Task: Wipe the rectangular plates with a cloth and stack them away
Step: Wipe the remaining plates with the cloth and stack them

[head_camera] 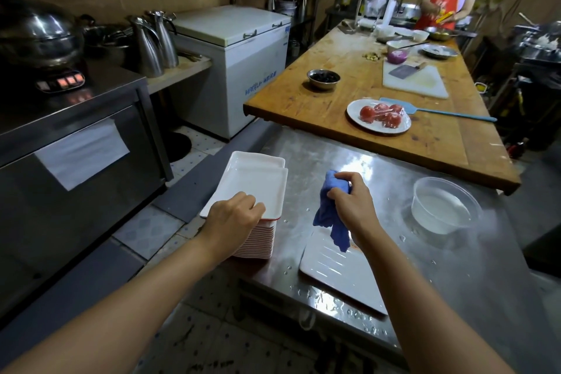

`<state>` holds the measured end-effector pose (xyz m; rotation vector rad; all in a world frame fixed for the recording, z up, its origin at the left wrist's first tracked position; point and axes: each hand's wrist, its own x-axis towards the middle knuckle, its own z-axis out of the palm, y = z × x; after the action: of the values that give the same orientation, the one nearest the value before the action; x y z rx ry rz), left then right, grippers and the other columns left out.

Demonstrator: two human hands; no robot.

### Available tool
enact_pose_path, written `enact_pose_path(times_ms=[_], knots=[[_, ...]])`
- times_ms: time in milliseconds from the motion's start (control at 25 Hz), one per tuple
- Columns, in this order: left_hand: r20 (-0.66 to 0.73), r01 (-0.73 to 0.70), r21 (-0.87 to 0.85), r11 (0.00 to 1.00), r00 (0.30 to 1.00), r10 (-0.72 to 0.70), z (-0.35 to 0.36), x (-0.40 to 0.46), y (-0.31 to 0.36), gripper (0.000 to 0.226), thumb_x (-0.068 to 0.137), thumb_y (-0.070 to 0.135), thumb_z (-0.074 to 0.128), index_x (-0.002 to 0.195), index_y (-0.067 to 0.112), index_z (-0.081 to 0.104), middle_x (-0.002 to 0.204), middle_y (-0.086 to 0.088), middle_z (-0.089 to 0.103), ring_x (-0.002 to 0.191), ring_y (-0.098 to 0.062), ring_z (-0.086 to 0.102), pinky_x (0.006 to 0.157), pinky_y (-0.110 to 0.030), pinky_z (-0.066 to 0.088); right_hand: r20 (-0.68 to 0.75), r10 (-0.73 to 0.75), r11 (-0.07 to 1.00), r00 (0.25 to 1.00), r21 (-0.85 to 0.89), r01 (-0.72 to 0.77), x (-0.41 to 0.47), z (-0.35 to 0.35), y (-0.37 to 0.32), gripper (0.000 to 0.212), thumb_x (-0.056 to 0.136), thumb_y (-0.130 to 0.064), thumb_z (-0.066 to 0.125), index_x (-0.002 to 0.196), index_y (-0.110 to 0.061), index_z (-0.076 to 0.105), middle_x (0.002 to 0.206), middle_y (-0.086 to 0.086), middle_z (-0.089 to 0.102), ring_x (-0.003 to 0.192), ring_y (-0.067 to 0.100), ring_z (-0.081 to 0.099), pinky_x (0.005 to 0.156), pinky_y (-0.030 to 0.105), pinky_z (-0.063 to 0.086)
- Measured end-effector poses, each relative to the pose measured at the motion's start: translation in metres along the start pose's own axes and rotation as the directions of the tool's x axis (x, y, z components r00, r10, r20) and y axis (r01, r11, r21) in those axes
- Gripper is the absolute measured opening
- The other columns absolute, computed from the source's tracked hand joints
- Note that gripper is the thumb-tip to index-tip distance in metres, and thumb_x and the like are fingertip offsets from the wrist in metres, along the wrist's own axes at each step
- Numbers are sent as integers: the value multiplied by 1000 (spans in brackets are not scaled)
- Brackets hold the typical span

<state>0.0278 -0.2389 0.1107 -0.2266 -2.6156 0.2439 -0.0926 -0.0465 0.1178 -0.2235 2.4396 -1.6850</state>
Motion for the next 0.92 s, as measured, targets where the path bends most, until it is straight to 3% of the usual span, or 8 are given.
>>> enact_pose_path(times_ms=[120,240,400,520,640,800,920], knots=[[103,-5,-1,1000,995,5,14,-8,3,33,44,-11,78,48,11,54,47,-2,48,41,-17,46,31,-17,25,-2,14,1000,1000,5,-14,0,-4,7,30,82,-8,50,109,-20,50,92,-1,58,83,17,61,76,34,51],[171,29,-12,1000,985,-27,23,-8,3,37,34,-5,84,47,10,53,49,-2,48,41,-18,46,32,-15,23,-15,23,1000,1000,7,-23,0,-6,13,29,82,-8,51,107,-22,51,89,-6,57,80,13,60,70,29,49],[246,32,-16,999,969,-27,29,-3,-6,53,27,39,95,50,10,57,54,-2,51,45,-17,50,34,-15,27,-19,55,998,998,25,-54,1,-8,20,30,81,-7,51,105,-23,52,91,-4,57,82,15,61,66,26,47],[291,56,23,998,955,-60,37,1,-10,56,49,57,83,69,9,63,71,-3,58,63,-19,56,38,-23,37,-18,62,998,998,20,-62,2,-8,22,31,80,-8,51,107,-23,52,92,-3,57,83,15,61,66,26,47],[423,143,119,983,888,-180,50,5,-10,66,77,71,46,105,12,56,106,-1,52,97,-18,50,56,-30,37,-28,72,997,997,22,-71,4,-10,23,32,80,-7,51,108,-23,52,96,0,58,86,18,61,72,30,49],[498,200,166,966,828,-257,45,17,-2,71,81,75,25,100,15,58,107,1,49,100,-16,45,58,-29,32,-35,80,997,996,24,-79,3,-17,28,34,79,-7,51,107,-25,52,98,0,58,86,16,61,71,29,49],[375,212,49,976,902,-215,37,33,16,70,80,75,28,97,15,62,104,0,53,100,-18,48,56,-28,32,-43,89,996,995,22,-88,2,-25,35,34,79,-7,53,108,-25,51,95,-4,56,82,12,60,64,24,46]])
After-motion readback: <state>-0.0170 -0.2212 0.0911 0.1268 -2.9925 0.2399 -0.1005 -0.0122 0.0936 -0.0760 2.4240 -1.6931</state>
